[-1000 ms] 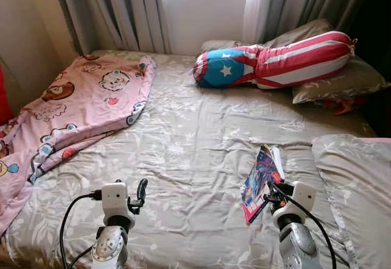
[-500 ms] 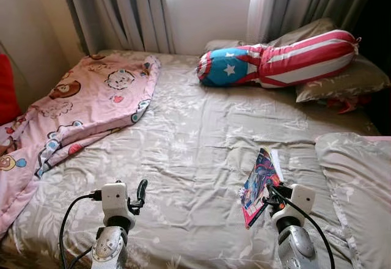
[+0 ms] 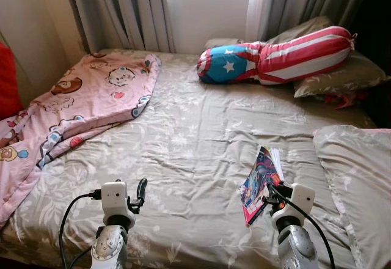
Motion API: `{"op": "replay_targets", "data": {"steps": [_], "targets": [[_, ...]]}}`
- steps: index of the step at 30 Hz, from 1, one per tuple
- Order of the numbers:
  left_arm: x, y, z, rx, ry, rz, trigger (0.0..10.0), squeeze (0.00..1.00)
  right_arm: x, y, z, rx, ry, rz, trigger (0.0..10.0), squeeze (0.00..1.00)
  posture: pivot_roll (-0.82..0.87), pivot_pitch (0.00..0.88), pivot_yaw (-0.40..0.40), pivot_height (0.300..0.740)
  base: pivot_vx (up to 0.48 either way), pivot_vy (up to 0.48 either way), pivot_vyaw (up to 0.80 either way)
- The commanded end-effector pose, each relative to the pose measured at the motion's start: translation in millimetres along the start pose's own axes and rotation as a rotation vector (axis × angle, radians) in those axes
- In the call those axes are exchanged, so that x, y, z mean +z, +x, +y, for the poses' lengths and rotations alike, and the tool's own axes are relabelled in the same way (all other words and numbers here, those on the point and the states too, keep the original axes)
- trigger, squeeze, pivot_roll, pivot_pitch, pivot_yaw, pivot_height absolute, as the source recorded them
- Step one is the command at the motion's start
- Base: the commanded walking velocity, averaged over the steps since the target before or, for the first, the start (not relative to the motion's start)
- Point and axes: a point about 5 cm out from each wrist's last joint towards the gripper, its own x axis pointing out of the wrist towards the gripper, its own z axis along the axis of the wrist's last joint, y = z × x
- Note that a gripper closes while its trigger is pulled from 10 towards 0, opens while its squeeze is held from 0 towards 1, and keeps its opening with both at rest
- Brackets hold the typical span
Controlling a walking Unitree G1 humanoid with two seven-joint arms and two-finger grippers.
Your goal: Clean up the room
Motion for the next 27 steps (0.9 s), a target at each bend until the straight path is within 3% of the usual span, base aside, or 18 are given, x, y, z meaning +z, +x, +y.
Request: {"op": "replay_targets", "data": {"steps": [1, 15, 27], "targets": [[1.6, 0.1, 0.6, 0.002, -0.007, 0.000, 10.0, 0.00, 8.4, 3.8, 3.4, 0.010, -0.010, -0.036, 10.0, 0.00, -0.02, 0.000, -0.013, 0.665, 0.000, 0.000, 0.00], [3.7, 0.7, -2.0, -0.010, -0.018, -0.007, 10.0, 0.00, 4.9, 5.5, 4.4, 0.014, -0.020, -0.001, 10.0, 0.00, -0.01, 0.000, -0.012, 0.657, 0.000, 0.000, 0.00], [4.0, 0.1, -4.1, -0.014, -0.024, -0.004, 10.0, 0.00, 6.7, 4.2, 5.9, 0.024, 0.003, -0.032, 10.0, 0.00, -0.01, 0.000, -0.009, 0.648, 0.000, 0.000, 0.00]]}}
